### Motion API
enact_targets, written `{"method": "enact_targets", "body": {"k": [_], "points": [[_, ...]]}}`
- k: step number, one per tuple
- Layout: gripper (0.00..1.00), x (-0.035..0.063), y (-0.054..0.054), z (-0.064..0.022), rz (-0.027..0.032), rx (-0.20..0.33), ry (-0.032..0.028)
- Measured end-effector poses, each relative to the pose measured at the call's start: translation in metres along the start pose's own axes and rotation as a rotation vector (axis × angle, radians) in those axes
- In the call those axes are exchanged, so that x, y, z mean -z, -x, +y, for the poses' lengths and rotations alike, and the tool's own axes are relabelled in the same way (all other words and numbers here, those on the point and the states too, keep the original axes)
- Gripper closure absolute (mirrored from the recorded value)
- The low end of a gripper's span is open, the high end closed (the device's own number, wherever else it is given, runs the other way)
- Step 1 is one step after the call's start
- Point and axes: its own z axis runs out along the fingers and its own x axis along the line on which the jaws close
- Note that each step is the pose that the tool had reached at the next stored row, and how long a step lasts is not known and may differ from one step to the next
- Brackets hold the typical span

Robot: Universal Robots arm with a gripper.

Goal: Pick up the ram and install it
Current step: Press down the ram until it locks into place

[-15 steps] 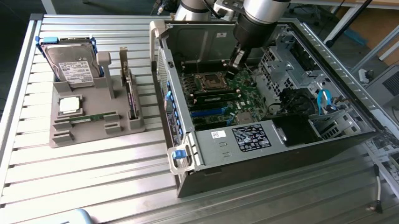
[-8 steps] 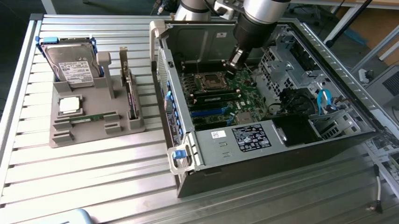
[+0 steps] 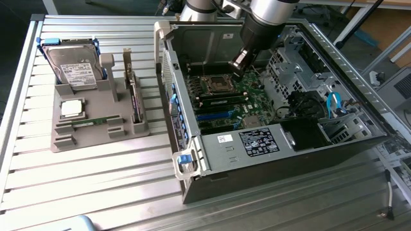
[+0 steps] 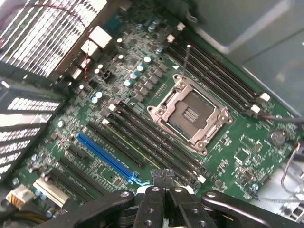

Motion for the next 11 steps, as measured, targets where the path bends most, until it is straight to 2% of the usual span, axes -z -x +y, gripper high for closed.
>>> {"method": "enact_targets", "body": {"k": [11], "points": [[0.90, -0.0011, 0.0000, 0.0000, -0.0055, -0.177, -0.0027]]}}
